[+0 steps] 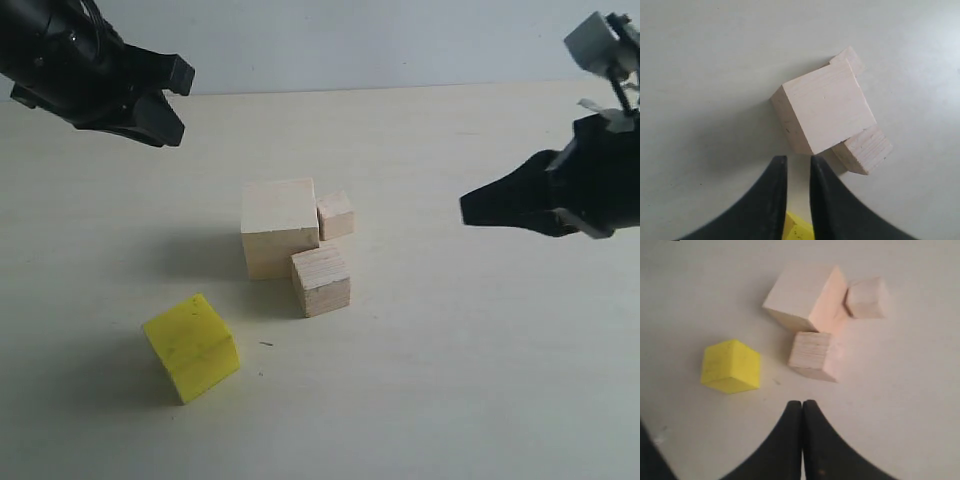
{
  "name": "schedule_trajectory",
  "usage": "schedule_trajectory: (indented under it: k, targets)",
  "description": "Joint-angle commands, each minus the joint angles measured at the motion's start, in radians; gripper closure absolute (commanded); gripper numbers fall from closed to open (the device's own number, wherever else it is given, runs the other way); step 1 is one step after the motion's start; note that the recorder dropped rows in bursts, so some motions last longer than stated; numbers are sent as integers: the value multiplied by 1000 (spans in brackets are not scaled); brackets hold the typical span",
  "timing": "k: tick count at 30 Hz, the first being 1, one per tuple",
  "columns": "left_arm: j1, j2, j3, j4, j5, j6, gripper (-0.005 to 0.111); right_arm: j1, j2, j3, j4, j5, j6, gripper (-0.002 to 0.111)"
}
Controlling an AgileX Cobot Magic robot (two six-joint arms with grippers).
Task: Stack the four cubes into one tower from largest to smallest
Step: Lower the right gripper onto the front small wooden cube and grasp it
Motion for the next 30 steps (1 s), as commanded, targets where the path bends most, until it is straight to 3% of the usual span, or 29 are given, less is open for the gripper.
schedule_trajectory:
  k: [1,17,30]
  targets:
    - [2,-9,-10,-24,-7,-3,88,57,134,-54,76,223,-233,108]
    - [2,-9,-10,-28,-3,-3,88,456,207,-220,-327,-185,349,108]
    - [2,-44,-10,26,-19,-3,88,482,207,-235,-297,-301,351,108]
